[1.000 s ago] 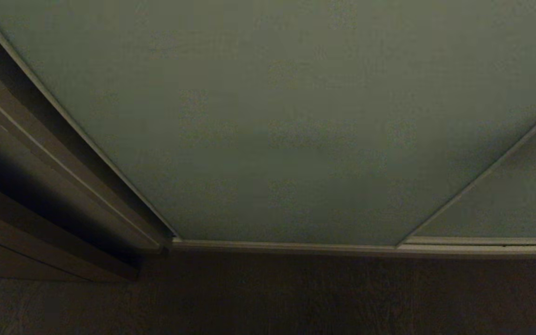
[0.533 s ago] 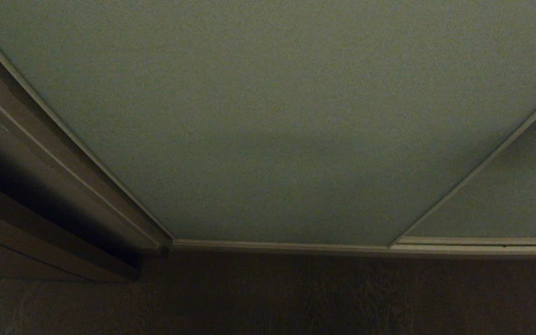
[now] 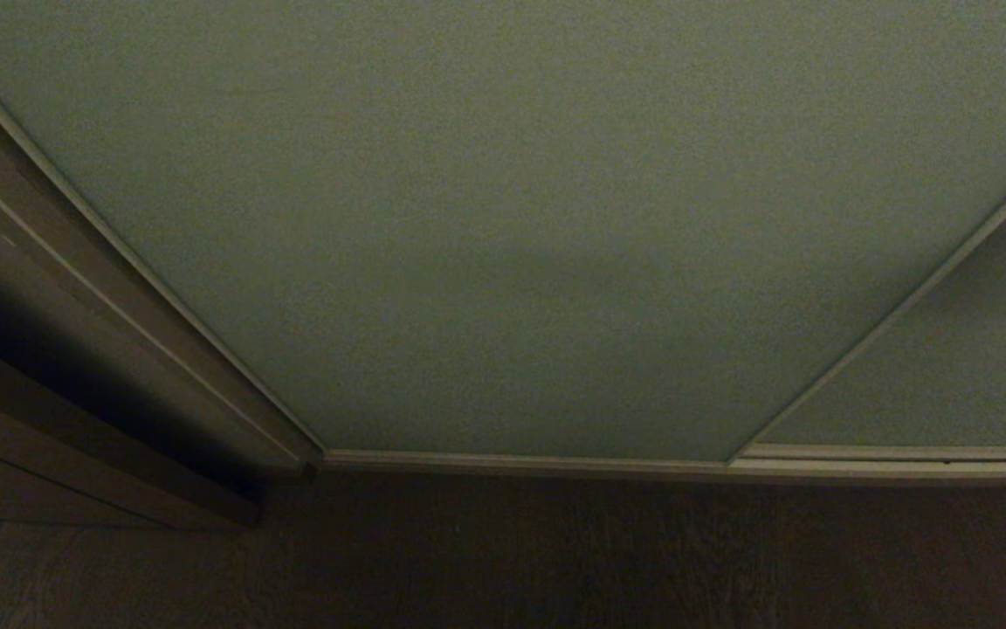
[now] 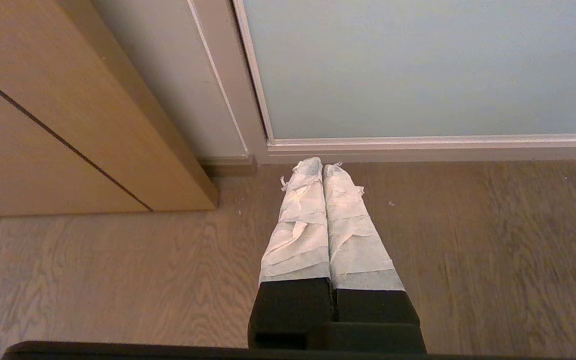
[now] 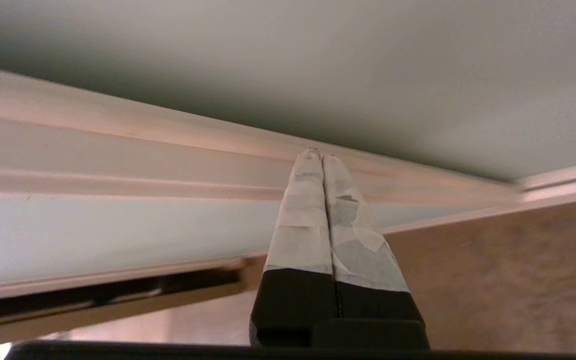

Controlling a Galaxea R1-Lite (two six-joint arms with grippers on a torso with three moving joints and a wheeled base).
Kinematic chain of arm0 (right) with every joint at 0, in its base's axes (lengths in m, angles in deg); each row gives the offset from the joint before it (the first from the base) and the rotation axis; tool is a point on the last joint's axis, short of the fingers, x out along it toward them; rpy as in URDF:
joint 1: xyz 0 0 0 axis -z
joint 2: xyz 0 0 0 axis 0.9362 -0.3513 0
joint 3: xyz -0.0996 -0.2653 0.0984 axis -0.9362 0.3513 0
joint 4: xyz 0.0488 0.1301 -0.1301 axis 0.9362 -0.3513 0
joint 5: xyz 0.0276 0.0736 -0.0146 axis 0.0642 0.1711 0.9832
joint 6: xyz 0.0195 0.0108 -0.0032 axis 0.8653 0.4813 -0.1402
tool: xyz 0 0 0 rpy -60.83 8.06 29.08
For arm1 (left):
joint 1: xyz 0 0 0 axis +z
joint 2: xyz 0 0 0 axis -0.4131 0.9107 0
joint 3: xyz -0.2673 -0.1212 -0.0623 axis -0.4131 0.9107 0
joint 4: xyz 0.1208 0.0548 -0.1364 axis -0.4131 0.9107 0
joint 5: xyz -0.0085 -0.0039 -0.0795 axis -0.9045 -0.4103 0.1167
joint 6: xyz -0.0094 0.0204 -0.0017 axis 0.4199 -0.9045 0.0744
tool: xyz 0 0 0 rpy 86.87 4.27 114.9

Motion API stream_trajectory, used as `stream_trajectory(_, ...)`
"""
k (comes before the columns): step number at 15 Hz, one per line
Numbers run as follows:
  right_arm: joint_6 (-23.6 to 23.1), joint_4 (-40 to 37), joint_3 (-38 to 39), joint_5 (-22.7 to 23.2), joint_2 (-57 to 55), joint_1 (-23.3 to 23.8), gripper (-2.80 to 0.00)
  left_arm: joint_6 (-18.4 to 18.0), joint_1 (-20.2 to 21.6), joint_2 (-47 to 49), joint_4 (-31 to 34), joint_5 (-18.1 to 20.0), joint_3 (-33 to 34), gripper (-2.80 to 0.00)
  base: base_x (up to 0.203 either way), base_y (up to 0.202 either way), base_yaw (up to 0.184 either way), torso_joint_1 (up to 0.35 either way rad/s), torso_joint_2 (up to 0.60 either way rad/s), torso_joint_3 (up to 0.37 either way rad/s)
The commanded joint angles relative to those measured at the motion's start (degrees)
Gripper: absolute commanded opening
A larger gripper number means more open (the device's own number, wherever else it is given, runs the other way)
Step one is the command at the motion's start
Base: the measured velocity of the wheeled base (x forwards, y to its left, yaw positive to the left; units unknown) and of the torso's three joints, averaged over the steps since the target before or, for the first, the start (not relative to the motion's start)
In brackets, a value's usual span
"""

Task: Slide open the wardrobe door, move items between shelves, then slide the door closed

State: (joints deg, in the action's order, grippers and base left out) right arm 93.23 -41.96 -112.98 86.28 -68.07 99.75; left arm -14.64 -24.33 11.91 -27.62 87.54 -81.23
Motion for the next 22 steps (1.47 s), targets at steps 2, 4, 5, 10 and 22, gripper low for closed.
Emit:
stream_trajectory(2, -2.68, -0.98, 1.31, -2.53, 4.13, -0.14, -2.8, -0.04, 0.01, 0.07, -0.01, 0.0, 0.03, -2.8, 0.0, 0.0, 0.0, 0.0, 0.0, 0.0)
stream_trajectory(4, -6.82, -2.11, 3.66, -5.39, 8.62, -0.21, -2.8, -0.04, 0.01, 0.07, -0.01, 0.0, 0.01, -2.8, 0.0, 0.0, 0.0, 0.0, 0.0, 0.0)
stream_trajectory(5, -9.35, -2.44, 5.2, -7.06, 11.14, -0.51, -2.8, -0.04, 0.01, 0.07, -0.01, 0.0, 0.01, -2.8, 0.0, 0.0, 0.0, 0.0, 0.0, 0.0)
stream_trajectory(10, -19.5, -2.64, 17.37, -21.58, 25.57, -5.63, -2.8, -0.04, 0.01, 0.07, -0.01, 0.0, 0.01, -2.8, 0.0, 0.0, 0.0, 0.0, 0.0, 0.0)
stream_trajectory(22, -35.32, -11.46, 51.6, -37.66, 71.3, -22.73, -2.8, -0.04, 0.01, 0.07, -0.01, 0.0, 0.07, -2.8, 0.0, 0.0, 0.0, 0.0, 0.0, 0.0)
